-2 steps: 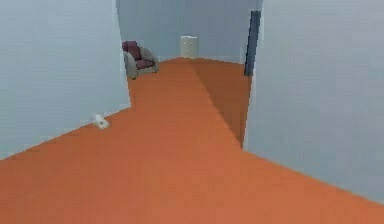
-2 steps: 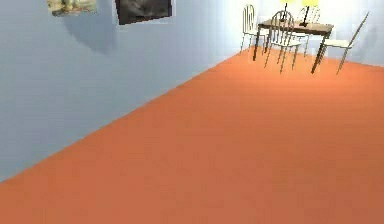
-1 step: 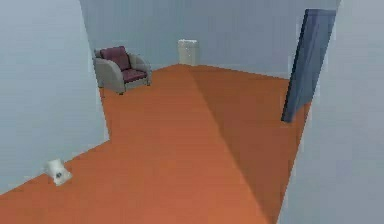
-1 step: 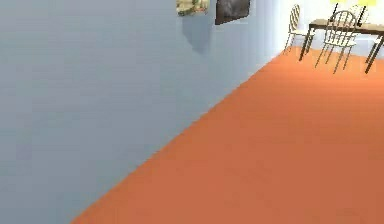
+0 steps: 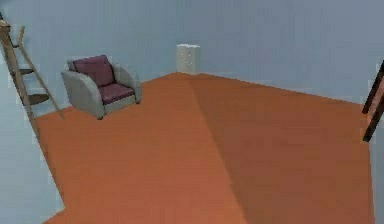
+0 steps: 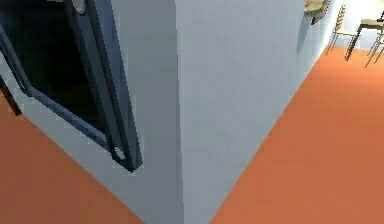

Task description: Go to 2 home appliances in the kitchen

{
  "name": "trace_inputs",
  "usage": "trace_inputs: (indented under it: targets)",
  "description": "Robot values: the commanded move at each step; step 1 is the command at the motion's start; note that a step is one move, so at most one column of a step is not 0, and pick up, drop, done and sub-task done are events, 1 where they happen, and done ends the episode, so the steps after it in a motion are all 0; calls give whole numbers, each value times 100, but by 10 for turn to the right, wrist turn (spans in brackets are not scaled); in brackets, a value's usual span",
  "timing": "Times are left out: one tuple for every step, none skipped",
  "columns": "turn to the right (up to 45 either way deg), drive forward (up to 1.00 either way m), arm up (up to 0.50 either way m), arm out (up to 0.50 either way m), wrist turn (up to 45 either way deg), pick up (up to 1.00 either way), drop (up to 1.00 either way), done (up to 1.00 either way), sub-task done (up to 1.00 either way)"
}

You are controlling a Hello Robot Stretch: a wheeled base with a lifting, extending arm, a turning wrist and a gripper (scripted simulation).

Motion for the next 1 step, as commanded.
trace_inputs:
  targets:
    - [-60,0,0,0,0,0,0,0,0]
